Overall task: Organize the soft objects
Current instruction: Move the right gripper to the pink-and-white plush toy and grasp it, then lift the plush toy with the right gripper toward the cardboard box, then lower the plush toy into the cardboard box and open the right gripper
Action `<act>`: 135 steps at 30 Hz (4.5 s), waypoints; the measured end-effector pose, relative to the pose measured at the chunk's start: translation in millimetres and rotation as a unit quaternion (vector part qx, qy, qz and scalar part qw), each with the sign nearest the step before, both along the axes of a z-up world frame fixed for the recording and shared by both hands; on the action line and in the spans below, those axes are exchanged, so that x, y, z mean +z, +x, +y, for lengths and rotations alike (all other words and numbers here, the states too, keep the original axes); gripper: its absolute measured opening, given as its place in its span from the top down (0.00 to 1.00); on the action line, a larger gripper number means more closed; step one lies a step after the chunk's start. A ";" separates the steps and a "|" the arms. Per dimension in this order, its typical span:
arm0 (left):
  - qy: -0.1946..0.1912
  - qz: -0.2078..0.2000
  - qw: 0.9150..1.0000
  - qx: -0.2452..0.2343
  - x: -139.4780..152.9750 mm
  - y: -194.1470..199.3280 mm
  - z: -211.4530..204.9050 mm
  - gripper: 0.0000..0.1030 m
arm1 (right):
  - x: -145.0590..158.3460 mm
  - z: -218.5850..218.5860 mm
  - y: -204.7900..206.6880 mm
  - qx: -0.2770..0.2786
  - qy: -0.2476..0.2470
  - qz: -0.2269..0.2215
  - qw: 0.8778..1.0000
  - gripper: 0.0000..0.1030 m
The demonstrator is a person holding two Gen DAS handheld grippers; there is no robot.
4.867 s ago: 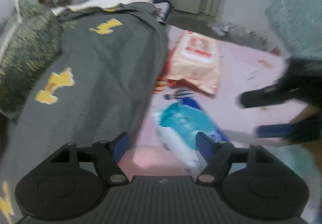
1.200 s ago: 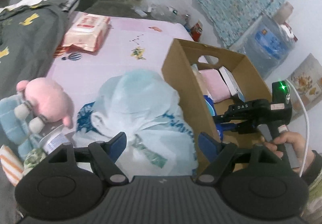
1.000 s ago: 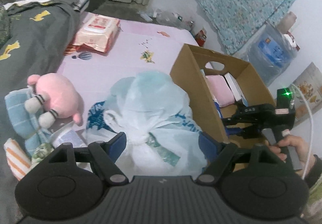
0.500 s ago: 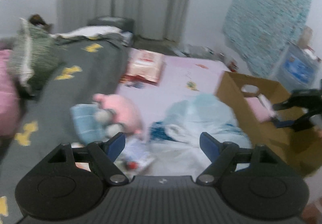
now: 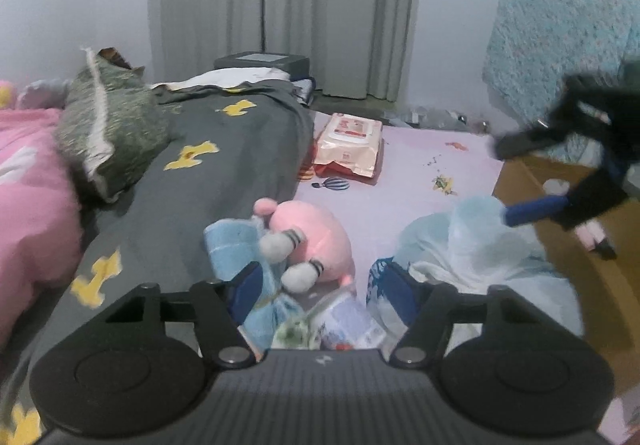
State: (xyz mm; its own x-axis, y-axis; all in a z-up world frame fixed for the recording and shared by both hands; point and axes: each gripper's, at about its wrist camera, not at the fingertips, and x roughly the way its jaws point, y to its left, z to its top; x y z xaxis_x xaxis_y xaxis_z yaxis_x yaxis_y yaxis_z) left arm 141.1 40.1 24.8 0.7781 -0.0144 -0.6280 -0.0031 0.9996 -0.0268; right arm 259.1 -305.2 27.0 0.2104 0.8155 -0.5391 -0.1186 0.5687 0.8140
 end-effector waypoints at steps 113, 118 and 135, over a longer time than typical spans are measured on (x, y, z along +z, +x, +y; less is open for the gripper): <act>-0.073 0.248 0.919 -0.298 -45.4 115.0 -333.0 0.25 | -75.0 -272.3 -63.2 -0.269 -0.102 0.029 0.957 0.43; -0.061 0.215 0.923 -0.314 -18.4 99.3 -309.6 0.24 | -63.1 -260.4 -69.3 -0.239 -0.171 0.011 0.956 0.33; -0.131 0.154 0.954 -0.222 24.3 49.3 -164.2 0.22 | -54.6 -205.7 -50.6 -0.103 -0.360 -0.050 0.926 0.04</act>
